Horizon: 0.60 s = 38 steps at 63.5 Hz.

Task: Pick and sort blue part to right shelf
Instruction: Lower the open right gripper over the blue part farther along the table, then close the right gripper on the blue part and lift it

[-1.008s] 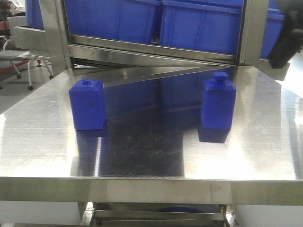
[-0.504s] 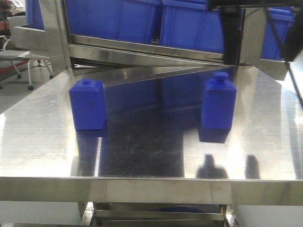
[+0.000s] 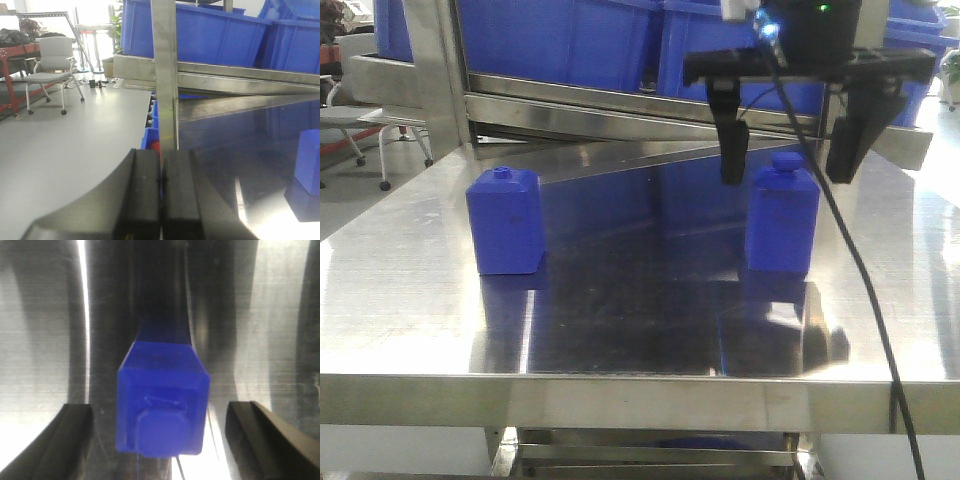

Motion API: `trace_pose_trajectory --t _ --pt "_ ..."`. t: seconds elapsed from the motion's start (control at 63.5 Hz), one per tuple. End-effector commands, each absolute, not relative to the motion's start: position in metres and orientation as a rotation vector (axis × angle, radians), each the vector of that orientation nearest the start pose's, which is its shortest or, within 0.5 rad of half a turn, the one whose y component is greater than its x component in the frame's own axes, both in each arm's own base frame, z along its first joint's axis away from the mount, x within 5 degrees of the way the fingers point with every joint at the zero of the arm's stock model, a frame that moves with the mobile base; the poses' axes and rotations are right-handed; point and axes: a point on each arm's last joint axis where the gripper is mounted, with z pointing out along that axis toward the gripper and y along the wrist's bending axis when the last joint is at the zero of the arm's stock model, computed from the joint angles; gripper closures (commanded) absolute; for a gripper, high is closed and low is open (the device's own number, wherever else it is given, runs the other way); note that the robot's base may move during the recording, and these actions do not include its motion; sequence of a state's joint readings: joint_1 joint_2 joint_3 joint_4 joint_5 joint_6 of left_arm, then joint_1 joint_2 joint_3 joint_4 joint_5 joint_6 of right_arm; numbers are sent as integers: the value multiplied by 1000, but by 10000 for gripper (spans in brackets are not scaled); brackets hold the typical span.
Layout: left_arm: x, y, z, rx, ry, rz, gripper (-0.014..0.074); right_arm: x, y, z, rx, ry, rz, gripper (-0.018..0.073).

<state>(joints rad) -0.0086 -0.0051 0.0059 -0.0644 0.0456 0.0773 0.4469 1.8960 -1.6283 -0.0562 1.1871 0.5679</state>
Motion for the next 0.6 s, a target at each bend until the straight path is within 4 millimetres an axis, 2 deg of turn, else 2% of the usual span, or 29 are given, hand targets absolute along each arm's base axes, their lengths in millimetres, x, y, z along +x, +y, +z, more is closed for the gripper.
trace_pose_trajectory --t 0.0,0.189,0.583 --pt "55 -1 207 8 1455 -10 472 360 165 288 186 2859 120 -52" --pt "55 -1 207 8 1455 -10 472 367 167 269 240 2890 98 -52" --pt "55 -1 207 8 1455 -10 472 369 168 268 238 2876 112 -35"
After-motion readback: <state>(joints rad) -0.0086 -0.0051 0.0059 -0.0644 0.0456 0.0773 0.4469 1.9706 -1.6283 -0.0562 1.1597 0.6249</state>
